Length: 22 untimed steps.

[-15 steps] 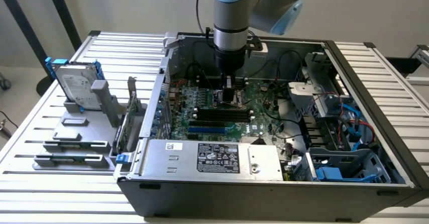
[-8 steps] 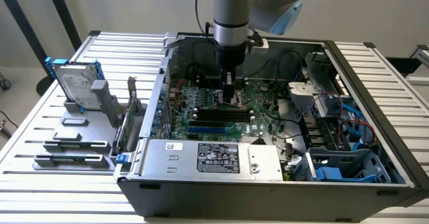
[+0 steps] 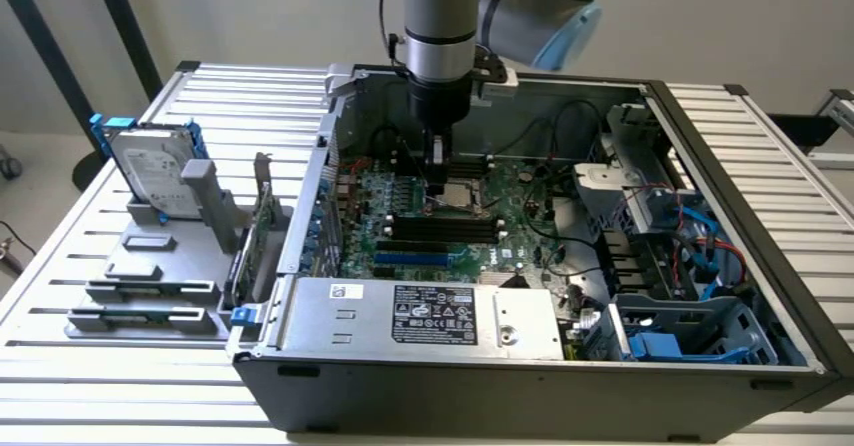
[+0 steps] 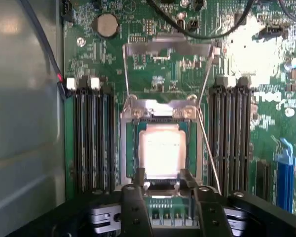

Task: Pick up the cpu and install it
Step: 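Place the cpu into insertion slot, then close the cpu cover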

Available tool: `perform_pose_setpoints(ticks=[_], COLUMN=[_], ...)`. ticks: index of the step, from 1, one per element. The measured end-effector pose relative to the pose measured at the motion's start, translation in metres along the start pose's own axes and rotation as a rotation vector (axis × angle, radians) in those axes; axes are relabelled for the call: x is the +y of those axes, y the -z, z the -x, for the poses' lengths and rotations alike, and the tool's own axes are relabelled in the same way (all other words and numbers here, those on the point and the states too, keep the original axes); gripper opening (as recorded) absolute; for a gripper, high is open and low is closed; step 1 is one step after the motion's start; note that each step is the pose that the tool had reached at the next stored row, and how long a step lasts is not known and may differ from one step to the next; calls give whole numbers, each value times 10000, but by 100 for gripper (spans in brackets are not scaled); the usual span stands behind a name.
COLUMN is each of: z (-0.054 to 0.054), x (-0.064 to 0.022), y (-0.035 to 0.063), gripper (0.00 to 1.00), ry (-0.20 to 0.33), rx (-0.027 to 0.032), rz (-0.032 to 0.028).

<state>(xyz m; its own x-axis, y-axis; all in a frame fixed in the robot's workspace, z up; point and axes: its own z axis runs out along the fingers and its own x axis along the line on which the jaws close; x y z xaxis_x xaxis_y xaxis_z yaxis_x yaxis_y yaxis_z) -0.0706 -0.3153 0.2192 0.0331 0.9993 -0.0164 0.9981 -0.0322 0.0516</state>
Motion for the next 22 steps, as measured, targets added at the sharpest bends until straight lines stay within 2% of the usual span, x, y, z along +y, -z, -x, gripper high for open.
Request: perform_pose_setpoints(ticks=[1,2,4,6,22], z=[1,3,5,6,5], x=[-38,-75,-137,-158,-158], y=[9,20,37,43,43], gripper=[36,36,24,12,11], ry=[-1,-1,-2,-4,-3], rx=[8,19,41,52,52], rz=[-1,-2,-3,-3,-3])
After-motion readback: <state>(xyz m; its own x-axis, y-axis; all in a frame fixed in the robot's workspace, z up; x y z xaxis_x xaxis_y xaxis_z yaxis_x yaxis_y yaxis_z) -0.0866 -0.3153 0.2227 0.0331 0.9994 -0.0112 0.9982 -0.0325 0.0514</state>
